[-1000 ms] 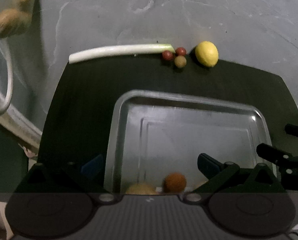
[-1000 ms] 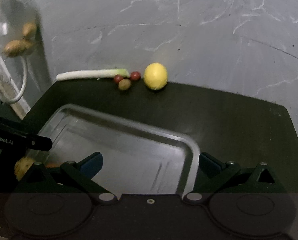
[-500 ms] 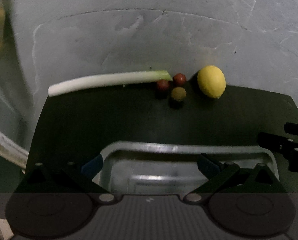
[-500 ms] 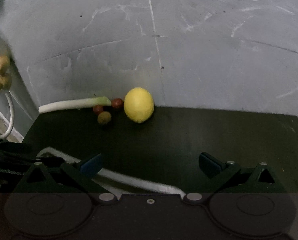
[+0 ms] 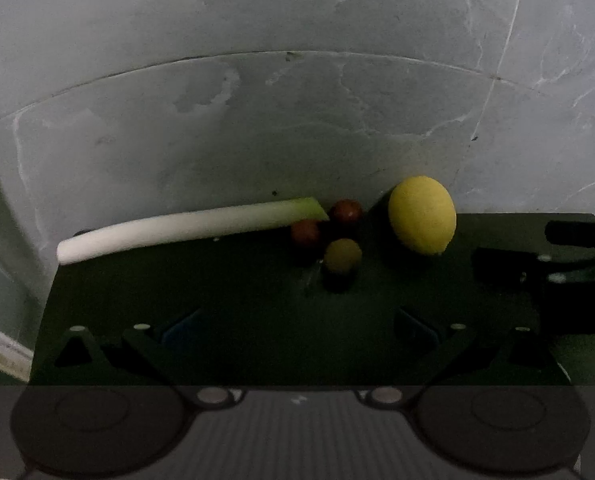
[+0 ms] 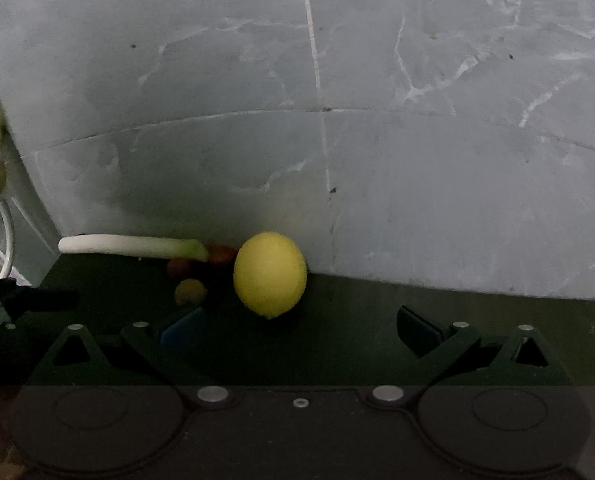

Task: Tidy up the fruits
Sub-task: 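Grasp the yellow lemon with the right tool while the left tool grasps a small brown fruit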

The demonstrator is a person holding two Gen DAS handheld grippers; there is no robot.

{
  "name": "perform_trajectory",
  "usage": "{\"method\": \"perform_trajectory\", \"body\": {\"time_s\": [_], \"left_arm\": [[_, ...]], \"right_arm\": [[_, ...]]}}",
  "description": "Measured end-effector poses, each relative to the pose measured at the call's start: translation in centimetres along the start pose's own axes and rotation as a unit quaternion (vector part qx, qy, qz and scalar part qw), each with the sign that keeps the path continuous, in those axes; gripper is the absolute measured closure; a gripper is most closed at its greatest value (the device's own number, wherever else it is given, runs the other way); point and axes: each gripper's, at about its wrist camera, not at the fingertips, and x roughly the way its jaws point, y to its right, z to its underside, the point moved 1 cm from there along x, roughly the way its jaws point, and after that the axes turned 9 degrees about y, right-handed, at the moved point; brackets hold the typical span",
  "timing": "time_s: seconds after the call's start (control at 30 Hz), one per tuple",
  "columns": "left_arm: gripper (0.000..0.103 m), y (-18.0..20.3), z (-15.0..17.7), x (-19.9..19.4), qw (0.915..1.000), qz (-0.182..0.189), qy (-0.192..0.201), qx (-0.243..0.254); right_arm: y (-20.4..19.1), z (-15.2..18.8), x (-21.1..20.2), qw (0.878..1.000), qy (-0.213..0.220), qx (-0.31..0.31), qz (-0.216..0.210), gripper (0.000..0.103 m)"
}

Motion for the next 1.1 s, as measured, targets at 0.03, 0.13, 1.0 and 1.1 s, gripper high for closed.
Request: {"method": "perform_trajectory", "body": {"time_s": [0.03,0.13,1.0,1.1], "left_arm": [[0.001,0.1,0.0,0.2,1.0,-0.001,0.002,0.003],[0.001,0.3,0.2,0.9,0.9998,-0.007,0.003,0.019],[0.032,3.1,-0.2,3.5,0.9939,0.011,0.044,0.1],[0.041,3.0,-0.3,3.7,0.9943,0.02,0.041,0.096]], "right_arm": [[0.1,-0.2,0.3,1.0,-0.001,0.002,-0.003,0.001],[0.5,-0.8,1.3,1.0,-0.005,0.012,-0.015,0.001],[0.9,-1.9,7.2,0.997,-0.044,0.038,-0.052,0.029],[0.8,-1.8,7.3,0.997,-0.046,0.036,-0.054,0.032]]}}
